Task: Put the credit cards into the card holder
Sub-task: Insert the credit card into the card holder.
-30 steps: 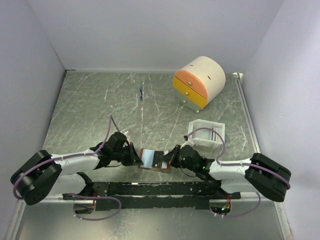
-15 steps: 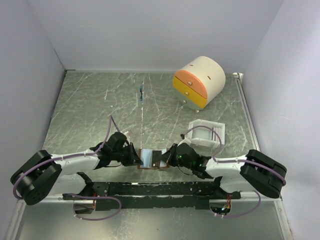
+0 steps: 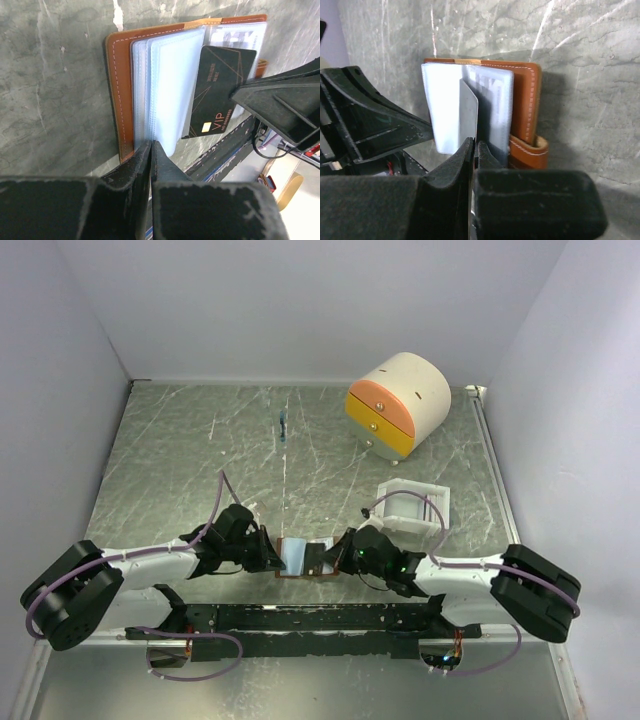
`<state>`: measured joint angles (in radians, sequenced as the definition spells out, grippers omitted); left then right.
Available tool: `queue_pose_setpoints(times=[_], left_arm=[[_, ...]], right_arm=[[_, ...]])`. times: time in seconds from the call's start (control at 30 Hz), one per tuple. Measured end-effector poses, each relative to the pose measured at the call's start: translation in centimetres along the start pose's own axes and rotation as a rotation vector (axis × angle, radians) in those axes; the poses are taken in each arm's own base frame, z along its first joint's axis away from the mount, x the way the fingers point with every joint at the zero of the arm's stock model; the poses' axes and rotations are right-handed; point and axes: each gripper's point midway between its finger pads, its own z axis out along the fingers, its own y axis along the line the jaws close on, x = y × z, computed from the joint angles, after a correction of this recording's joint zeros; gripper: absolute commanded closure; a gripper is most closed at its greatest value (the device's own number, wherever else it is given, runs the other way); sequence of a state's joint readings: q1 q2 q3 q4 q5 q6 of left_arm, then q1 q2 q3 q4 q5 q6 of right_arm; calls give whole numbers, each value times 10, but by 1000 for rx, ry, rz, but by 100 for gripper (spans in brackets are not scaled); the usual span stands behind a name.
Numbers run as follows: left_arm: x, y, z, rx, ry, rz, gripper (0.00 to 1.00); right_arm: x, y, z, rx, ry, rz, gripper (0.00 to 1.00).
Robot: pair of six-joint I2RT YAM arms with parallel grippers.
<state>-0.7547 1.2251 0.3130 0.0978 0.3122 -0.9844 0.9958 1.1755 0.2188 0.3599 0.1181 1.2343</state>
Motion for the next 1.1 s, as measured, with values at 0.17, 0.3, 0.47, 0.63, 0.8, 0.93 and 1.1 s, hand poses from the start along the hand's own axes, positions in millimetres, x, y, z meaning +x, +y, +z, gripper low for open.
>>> queue_pose_setpoints(times=[0.17,0.3,0.47,0.63,0.8,0.93,1.1], left_arm=[[0,0,0,-1,-2,0,85],[-1,1,0,-5,-4,0,85],[-3,2,-2,-23,-13,5,86],[-5,4,-2,-39,-20,9,86],[-5,5,-3,-46,-24,10,86],[-6,6,-4,-52,-28,12,82],[-10,5,-6,-71,-37,18,67]], right_arm=[[8,-6,8,15,34,-13,100],[10,-4,12,3,46,-23,100],[8,1,15,-2,49,-43,100],[4,5,16,-8,42,-53,100],[-3,7,15,-16,23,-45,100],[-6,3,17,-14,22,-41,100],[1,-1,24,-12,59,-47,100]])
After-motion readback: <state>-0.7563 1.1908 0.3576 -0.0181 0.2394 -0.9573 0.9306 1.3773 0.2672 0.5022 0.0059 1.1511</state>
